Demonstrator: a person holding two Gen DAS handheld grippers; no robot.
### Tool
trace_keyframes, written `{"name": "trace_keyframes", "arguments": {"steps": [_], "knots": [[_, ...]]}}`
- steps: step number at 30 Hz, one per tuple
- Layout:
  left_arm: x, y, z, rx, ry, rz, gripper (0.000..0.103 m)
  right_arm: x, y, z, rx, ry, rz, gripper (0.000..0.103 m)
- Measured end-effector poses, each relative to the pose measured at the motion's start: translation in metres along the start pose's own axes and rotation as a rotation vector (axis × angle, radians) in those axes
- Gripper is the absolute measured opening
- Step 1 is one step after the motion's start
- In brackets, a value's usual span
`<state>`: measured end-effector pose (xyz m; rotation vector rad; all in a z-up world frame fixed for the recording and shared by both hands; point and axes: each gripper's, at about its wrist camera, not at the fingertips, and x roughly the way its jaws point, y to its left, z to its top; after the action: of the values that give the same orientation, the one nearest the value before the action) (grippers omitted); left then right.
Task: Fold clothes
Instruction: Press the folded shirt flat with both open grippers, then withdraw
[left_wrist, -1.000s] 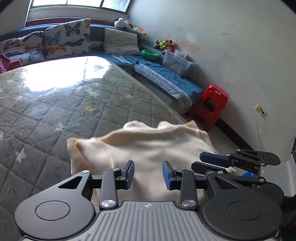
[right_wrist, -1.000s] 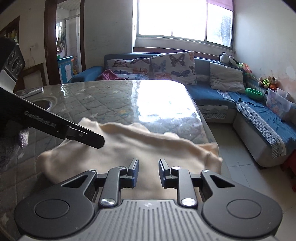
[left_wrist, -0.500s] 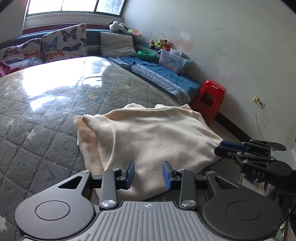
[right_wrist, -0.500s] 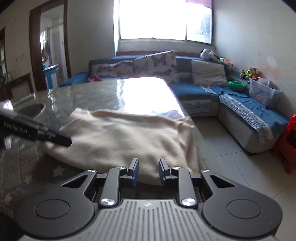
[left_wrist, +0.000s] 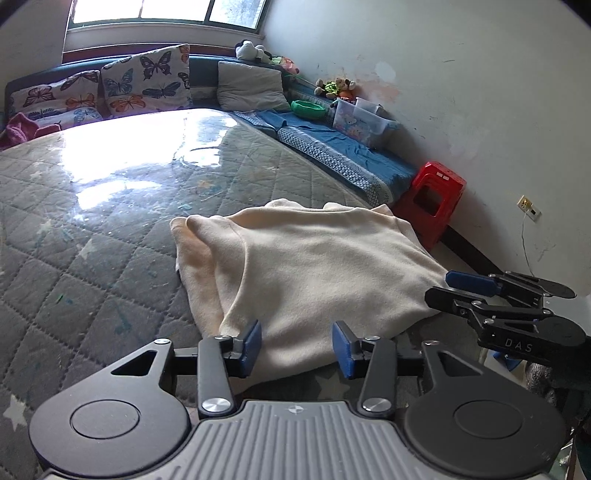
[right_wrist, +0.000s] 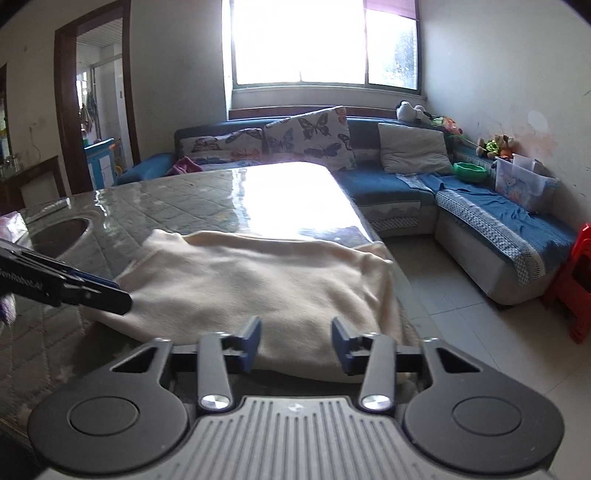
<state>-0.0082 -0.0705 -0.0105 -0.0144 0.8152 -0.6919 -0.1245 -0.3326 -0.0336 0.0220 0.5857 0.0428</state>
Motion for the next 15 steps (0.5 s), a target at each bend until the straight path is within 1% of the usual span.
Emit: {"name": "trace_keyframes", "arguments": {"steps": [2,4,6,8,9,11,13,15], "knots": [[-0.003,-0.001,-0.002,0.006,-0.009,0.011,0.051,0.000,0.005,0.000,-0.005,-0.001,0.007,0.049],[-0.007,-0.002,-0.005,0.011,-0.016,0.020,0.055,0.001,0.010,0.001,-0.008,-0.002,0.013,0.056],[-0.011,-0.004,-0.007,0.019,-0.025,0.033,0.062,0.000,0.014,0.000,-0.007,-0.004,0.019,0.058],[-0.014,-0.006,-0.009,0.033,-0.036,0.053,0.068,0.000,0.017,0.000,-0.007,-0.003,0.021,0.064],[-0.016,-0.007,-0.010,0.039,-0.041,0.063,0.069,-0.001,0.019,-0.001,-0.008,-0.004,0.021,0.065],[-0.018,-0.007,-0.012,0.037,-0.044,0.065,0.070,-0.002,0.023,-0.002,-0.015,-0.006,0.020,0.066],[-0.021,-0.006,-0.013,0.031,-0.047,0.066,0.070,-0.003,0.025,-0.003,-0.017,-0.010,0.018,0.069],[-0.023,-0.005,-0.015,0.026,-0.052,0.068,0.074,-0.005,0.027,-0.003,-0.016,-0.013,0.020,0.071]]}}
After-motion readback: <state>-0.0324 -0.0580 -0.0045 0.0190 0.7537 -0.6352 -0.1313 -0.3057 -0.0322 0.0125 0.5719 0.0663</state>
